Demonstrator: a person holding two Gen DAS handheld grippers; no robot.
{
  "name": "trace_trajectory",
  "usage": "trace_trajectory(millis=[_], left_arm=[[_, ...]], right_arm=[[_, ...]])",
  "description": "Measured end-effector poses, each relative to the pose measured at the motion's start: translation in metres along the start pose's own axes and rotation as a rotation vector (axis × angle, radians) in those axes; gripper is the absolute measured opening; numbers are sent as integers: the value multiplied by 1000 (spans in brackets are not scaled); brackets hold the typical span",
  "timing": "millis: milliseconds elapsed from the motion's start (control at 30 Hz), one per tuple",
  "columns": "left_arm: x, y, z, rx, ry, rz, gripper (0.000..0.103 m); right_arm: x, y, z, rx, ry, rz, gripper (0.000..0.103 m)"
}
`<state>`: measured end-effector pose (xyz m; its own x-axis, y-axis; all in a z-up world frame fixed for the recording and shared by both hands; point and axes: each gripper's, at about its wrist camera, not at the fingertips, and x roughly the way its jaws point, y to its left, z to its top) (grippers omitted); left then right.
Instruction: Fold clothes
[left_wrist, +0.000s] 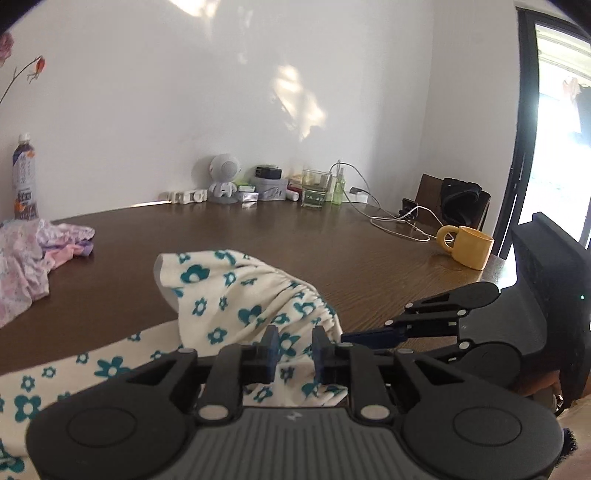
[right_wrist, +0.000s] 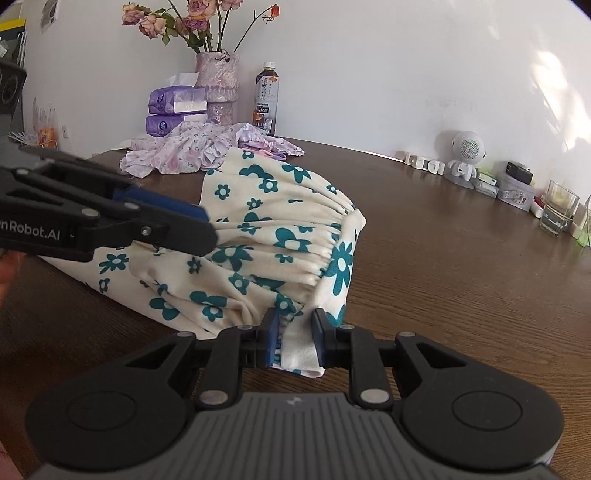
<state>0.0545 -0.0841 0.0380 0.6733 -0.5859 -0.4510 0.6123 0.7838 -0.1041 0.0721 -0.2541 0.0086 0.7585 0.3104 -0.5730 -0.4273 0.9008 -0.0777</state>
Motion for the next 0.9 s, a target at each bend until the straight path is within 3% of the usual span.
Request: trace_trajectory(millis=[200, 400, 900], left_arm=[[31, 7, -16, -22, 136, 29, 24], [29, 16, -20, -95, 127, 17, 26], [29, 14, -20, -118, 119, 38, 26]], right_arm=[[-1, -1, 0, 9, 1, 1, 21], [-1, 1, 0, -4, 1, -8, 21], [-4, -2, -6, 43, -15, -10, 21]])
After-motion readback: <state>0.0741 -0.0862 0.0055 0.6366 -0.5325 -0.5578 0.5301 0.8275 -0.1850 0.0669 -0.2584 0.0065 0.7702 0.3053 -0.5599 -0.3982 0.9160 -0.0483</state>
